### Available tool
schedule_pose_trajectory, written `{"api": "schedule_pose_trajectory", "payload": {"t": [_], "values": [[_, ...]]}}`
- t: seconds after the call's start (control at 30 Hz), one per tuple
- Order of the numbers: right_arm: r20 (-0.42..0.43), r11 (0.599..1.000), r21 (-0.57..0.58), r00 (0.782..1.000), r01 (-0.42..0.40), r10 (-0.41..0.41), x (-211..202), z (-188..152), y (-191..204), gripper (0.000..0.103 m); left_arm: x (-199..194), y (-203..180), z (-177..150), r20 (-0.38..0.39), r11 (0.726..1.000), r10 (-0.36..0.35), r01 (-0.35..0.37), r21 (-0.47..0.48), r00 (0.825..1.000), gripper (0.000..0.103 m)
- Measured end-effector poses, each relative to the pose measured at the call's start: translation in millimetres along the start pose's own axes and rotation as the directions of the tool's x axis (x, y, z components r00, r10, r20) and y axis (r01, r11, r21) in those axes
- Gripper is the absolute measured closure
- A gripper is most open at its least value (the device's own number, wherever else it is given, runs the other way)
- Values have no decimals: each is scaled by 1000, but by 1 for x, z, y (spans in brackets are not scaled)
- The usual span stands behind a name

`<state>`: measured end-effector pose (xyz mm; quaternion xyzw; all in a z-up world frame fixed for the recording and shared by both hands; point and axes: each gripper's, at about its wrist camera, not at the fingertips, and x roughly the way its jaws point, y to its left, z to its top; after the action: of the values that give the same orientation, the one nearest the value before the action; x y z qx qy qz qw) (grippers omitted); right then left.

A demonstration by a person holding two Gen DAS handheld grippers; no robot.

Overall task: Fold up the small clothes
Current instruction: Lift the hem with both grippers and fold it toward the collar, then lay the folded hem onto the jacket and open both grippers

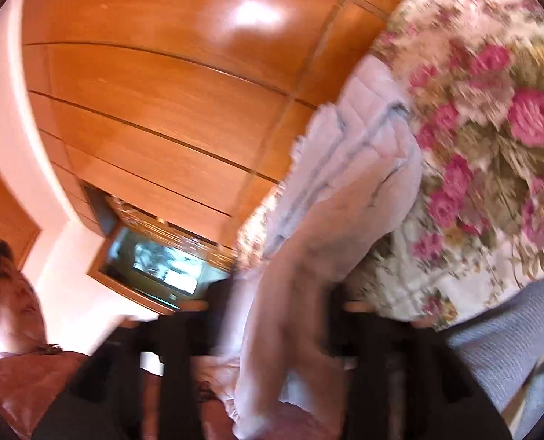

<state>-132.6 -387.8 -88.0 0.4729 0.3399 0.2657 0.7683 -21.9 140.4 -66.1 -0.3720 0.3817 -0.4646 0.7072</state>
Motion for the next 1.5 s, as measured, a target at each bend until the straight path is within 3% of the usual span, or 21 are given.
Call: {"api": "schedule_pose_trajectory", "payload": {"t": [0.1, 0.17, 0.2, 0.3, 0.4, 0.53, 0.7, 0.8, 0.93, 1.2, 1.27, 1.4, 1.43, 1.5], "values": [[-65, 996, -36, 995, 77, -79, 13, -5, -2, 24, -4, 3, -5, 13, 999, -27, 27, -23, 1000, 85], [-97, 997, -7, 992, 77, -78, 20, -7, -9, 28, -4, 4, -6, 12, 999, -32, 32, -25, 999, 85], [-101, 997, 7, 992, 76, -75, 22, -7, -13, 38, -5, 4, -6, 10, 999, -35, 36, -26, 999, 85], [-94, 996, 19, 992, 84, -82, 25, -5, -16, 87, -6, 3, -4, 12, 998, -49, 50, -29, 999, 85], [-25, 1000, 1, 1000, -14, 14, 24, 6, 1, 90, -7, -4, 3, 11, 998, -63, 63, -21, 998, 85], [19, 993, -20, 993, -114, 114, 35, 38, 18, 90, -3, -12, 32, 34, 996, -89, 89, 1, 995, 85], [75, 988, -30, 985, -152, 154, 59, 90, 27, 90, 4, 9, 95, 159, 983, -143, 159, -93, 977, 85], [101, 986, 32, 982, -163, 159, 77, 121, 18, 90, 17, 35, 132, 203, 978, -100, 134, -157, 974, 85], [126, 981, 151, 987, -119, 100, 106, 159, -10, 89, 41, 75, 167, 220, 957, -34, 95, -274, 975, 85], [140, 938, 340, 990, -65, 18, 145, 192, -64, 86, 69, 146, 196, 209, 886, 97, 11, -463, 973, 85], [148, 928, 364, 989, -79, 26, 149, 195, -71, 82, 70, 155, 197, 199, 878, 110, -1, -479, 974, 85], [182, 908, 393, 980, -147, 80, 154, 203, -76, 52, 75, 167, 202, 186, 854, 141, -24, -519, 972, 79], [197, 904, 394, 976, -169, 96, 153, 206, -76, 45, 74, 167, 203, 189, 849, 141, -21, -528, 972, 73], [220, 904, 384, 969, -189, 110, 153, 211, -73, 41, 72, 167, 205, 209, 836, 122, 13, -548, 970, 61]]}}
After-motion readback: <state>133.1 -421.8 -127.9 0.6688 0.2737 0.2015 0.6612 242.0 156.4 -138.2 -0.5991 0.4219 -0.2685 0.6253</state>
